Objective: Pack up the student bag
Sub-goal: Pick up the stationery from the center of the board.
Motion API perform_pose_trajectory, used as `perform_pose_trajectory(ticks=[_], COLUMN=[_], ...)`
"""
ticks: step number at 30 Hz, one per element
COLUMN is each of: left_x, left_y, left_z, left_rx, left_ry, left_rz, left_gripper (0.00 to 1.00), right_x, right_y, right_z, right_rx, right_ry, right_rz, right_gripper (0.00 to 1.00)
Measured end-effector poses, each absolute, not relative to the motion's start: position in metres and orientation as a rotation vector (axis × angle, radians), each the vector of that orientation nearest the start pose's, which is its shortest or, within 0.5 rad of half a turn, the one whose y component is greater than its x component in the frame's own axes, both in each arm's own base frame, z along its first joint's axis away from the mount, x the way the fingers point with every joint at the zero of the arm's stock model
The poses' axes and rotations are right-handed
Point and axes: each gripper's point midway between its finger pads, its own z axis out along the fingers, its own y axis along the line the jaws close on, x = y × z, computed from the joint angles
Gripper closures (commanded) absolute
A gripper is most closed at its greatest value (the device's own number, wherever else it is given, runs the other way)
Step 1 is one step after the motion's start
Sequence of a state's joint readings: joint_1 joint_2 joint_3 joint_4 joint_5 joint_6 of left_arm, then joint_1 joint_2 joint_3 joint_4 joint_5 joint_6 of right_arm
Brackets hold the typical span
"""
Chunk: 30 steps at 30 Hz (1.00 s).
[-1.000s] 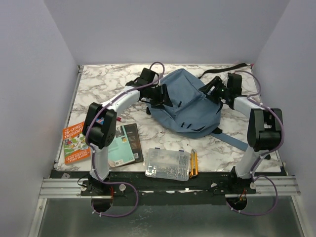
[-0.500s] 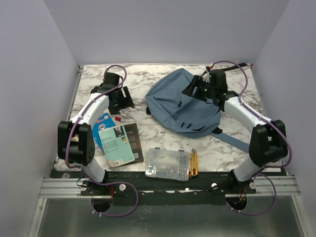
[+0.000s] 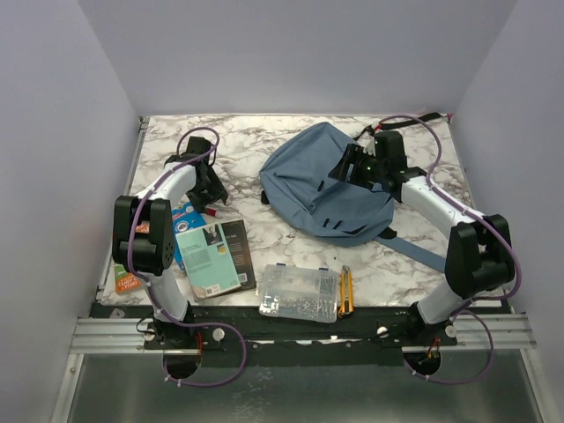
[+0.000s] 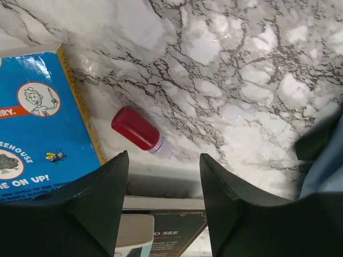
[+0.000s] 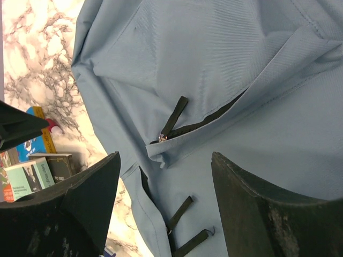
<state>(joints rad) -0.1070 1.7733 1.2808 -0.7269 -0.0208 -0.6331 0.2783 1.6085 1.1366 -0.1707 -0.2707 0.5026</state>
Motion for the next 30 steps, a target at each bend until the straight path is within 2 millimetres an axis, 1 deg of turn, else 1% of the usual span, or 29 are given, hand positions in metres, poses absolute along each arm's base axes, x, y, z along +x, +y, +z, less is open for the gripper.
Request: perform_pose_trajectory(ticks=[2,5,9,11,16,19,22,23,24,28,30], left_x=[0.369,0.369,0.371,0.372,0.372,0.369,0.362,0.36,0.359,0.362,0.367], left_y=[-0.062,-0.061,-0.059,-0.059,-0.058,-0.061,-0.061,-0.062,-0.061,-0.062,-0.063], left_z=[0.054,0.051,0.051,0.051,0.048,0.046,0.041,0.04,0.04,0.041,0.045], left_rx=[-0.785,-0.864,-0.952,-0.994,-1.125,-1.232,-1.331,-1.395,-1.406,-1.518,-1.552], left_ry=[2.713,2.701,2.666,2.65,2.637,2.615,2.594,2.576,2.572,2.511,2.484], left_rz=[-0.148,-0.135,-0.12,-0.12,-0.148,-0.174,-0.166,-0.159,-0.157,-0.161,-0.173], left_gripper=[0.43,0.43,0.43,0.44,0.44,0.43,0.43,0.43,0.43,0.44,0.46], right_x=[0.407,0.404,0.403,0.403,0.402,0.402,0.402,0.401,0.401,0.4,0.4], right_y=[0.186,0.186,0.186,0.186,0.186,0.186,0.187,0.187,0.188,0.189,0.189], right_z=[0.147,0.147,0.154,0.157,0.167,0.175,0.178,0.179,0.179,0.183,0.184], right_rx=[0.097,0.094,0.085,0.081,0.071,0.065,0.059,0.057,0.055,0.049,0.047], right_ry=[2.283,2.279,2.257,2.249,2.224,2.202,2.192,2.19,2.189,2.181,2.177], right_rz=[0.728,0.732,0.739,0.74,0.744,0.751,0.759,0.762,0.765,0.773,0.775], right_gripper=[0.27,0.27,0.27,0.27,0.27,0.27,0.27,0.27,0.27,0.27,0.27])
